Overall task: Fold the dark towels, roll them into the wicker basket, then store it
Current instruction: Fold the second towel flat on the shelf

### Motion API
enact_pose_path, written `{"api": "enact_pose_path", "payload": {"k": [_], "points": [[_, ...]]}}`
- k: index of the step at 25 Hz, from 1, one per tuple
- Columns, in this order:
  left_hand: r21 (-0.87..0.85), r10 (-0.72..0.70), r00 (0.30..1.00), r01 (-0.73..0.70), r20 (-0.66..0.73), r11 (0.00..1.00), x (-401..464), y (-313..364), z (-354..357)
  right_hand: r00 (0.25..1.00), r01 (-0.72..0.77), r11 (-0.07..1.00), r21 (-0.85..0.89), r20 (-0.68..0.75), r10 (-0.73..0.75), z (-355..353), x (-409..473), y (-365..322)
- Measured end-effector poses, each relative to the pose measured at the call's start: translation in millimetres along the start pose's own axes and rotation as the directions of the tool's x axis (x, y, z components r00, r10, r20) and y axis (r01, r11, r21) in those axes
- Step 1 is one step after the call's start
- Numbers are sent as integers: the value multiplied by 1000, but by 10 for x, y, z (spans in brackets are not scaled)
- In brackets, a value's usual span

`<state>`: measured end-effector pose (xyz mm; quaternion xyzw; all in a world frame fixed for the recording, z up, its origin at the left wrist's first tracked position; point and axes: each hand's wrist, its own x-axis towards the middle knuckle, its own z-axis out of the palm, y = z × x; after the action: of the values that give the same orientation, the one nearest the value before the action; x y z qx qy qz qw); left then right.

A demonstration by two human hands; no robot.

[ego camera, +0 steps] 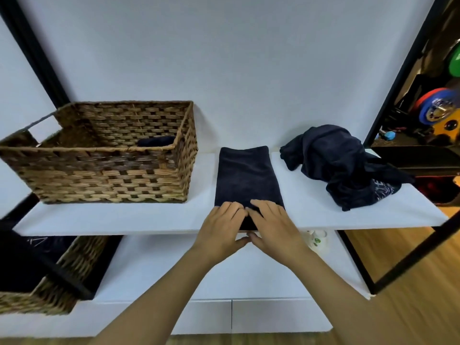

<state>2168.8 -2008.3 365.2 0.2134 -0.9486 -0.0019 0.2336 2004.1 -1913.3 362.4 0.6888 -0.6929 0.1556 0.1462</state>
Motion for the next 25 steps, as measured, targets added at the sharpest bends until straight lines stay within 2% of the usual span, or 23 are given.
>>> {"api": "enact_pose_path", "payload": {"k": [5, 7, 10, 12, 15, 17, 19, 21, 22, 23, 25], "points": [[-146, -7, 995, -8, -97, 989, -112, -291, 67, 986, 105, 993, -56, -127, -111, 68, -13, 269], [-204, -65, 988, 35, -141, 978, -57, -299, 54, 978, 120, 992, -42, -168, -125, 102, -69, 459], [-264, -216, 966, 174, -143, 949, 2, -199, 57, 989, -10, 999, 39, -149, 16, 75, -102, 540], [-291, -301, 941, 248, -156, 924, 38, -220, 46, 990, -115, 978, 174, -56, 127, -8, -21, 526], [-357, -414, 904, 353, -110, 865, 51, -197, 41, 950, -313, 840, 444, 163, 267, -175, 107, 549], [-363, -454, 889, 402, -67, 840, 74, -159, 33, 927, -370, 810, 455, 245, 285, -227, 124, 535], [-379, -518, 855, 477, -6, 793, 138, -126, -3, 920, -374, 837, 399, 270, 283, -273, 144, 500], [-344, -589, 805, 575, 74, 742, 251, -65, -86, 913, -381, 860, 339, 284, 293, -349, 227, 499], [-267, -599, 797, 595, 76, 758, 295, -18, -127, 906, -391, 866, 312, 294, 303, -368, 261, 501], [-153, -576, 817, 572, 22, 806, 330, 55, -163, 897, -406, 866, 291, 307, 318, -375, 280, 508], [3, -406, 898, 412, -173, 911, 350, 273, -179, 890, -423, 862, 281, 306, 337, -368, 294, 530]]}}
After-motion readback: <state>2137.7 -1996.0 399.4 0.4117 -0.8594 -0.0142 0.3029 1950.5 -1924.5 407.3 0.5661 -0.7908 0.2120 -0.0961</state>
